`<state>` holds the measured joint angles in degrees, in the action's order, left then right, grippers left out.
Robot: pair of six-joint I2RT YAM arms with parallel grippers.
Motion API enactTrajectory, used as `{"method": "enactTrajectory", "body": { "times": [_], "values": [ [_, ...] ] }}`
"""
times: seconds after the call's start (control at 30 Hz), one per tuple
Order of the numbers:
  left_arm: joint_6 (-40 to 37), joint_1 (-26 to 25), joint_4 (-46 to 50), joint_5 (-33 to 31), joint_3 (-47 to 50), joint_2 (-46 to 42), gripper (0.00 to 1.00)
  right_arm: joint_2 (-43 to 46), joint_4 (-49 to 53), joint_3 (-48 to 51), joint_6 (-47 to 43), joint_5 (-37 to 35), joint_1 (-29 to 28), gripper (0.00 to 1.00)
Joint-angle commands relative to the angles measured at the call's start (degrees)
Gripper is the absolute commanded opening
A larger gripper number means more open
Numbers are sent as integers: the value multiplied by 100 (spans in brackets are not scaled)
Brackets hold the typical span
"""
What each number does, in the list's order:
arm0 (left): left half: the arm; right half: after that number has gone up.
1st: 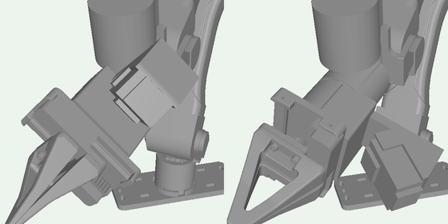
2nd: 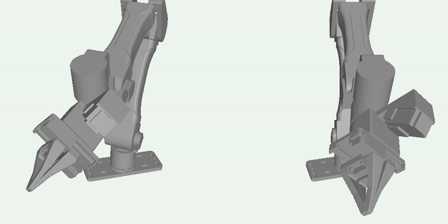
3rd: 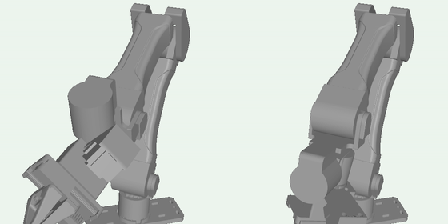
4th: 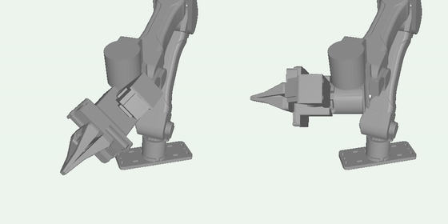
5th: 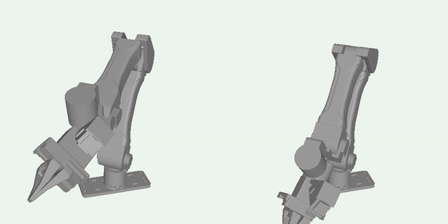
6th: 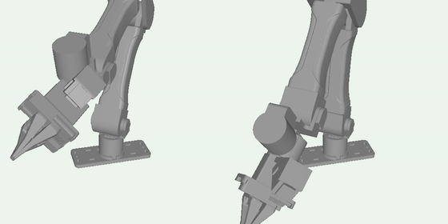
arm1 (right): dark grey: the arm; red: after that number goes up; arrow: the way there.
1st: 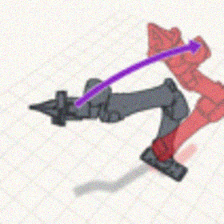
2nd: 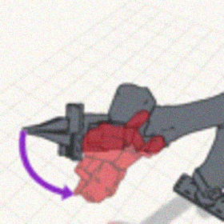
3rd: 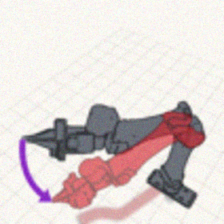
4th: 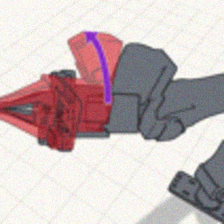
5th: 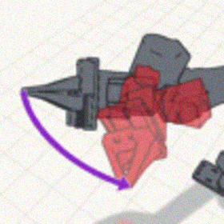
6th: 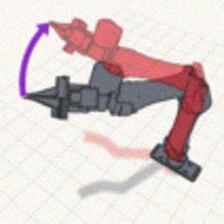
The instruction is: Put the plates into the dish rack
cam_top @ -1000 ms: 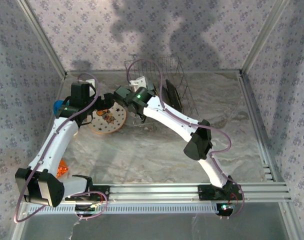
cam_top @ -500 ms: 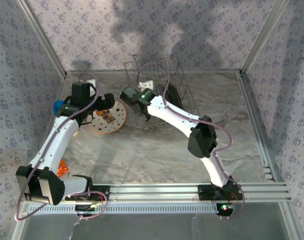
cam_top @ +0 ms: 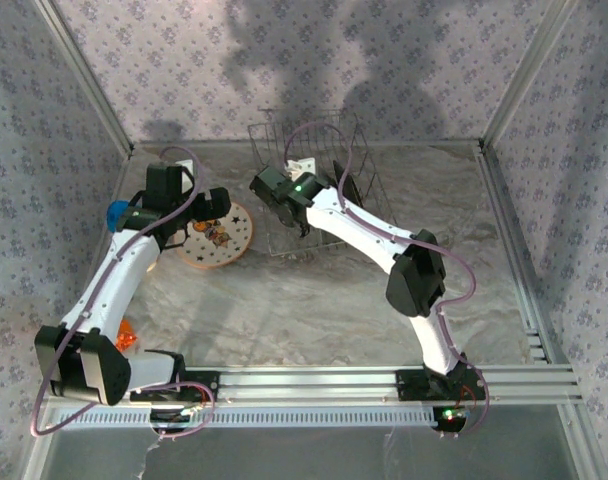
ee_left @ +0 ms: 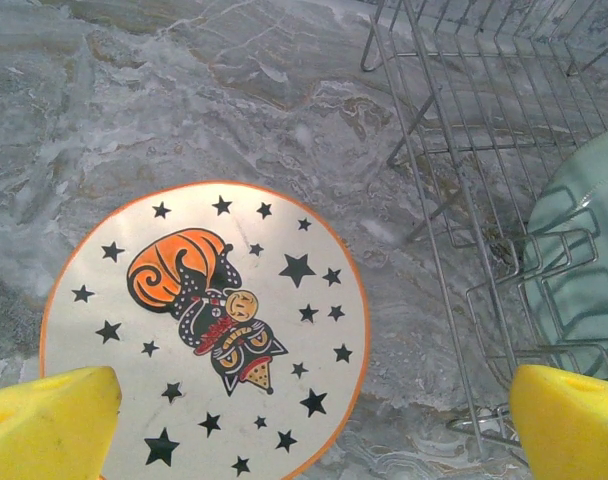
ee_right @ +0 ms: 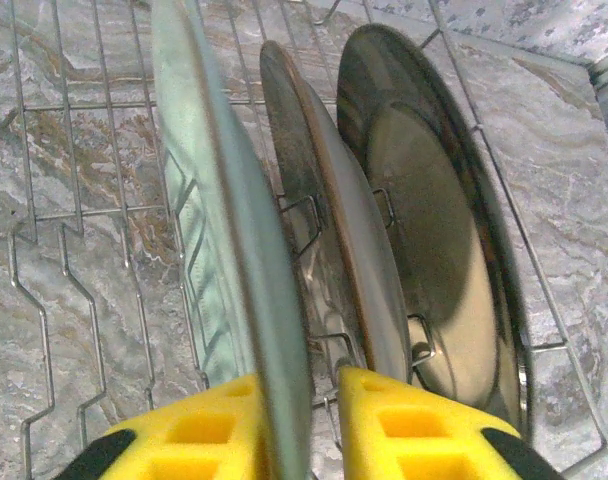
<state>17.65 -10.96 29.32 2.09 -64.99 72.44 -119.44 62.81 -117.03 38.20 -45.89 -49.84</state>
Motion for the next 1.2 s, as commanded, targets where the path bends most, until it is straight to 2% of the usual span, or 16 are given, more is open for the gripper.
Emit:
{"method": "enactTrajectory", "body": {
  "times": [0.0, 0.13, 0.33, 0.43, 0.7, 0.8, 0.9, 1.03, 1.17],
  "values": [
    [54, 30, -32, 48, -115, 7, 100, 448, 370, -169, 80, -392, -23, 32],
    [48, 39, -24, 24, -111, 26, 99, 681, 381, -197, 4, -584, -78, 44],
    [46, 37, 8, 22, -144, 97, 99, 1155, 251, -85, -106, -684, -188, 51],
    [46, 46, 18, -4, -137, 139, 99, 1471, 61, 165, -119, -566, -219, 59],
    [142, 41, 109, -75, -140, 276, 99, 2346, -627, 1159, -85, -210, -288, 72],
    [514, 48, 460, -180, -321, 342, 99, 2641, -704, 1436, -94, -89, -298, 81],
    [1026, 42, 917, -323, -499, 307, 99, 3040, -772, 1823, -15, 29, -287, 100],
    [1862, 80, 737, -477, 67, -92, 99, 3677, -1189, 2500, 37, 584, -166, 100],
    [2466, 282, 220, 20, 677, -275, 99, 4331, -1740, 3307, 72, 1388, 43, 100]
  ]
}}
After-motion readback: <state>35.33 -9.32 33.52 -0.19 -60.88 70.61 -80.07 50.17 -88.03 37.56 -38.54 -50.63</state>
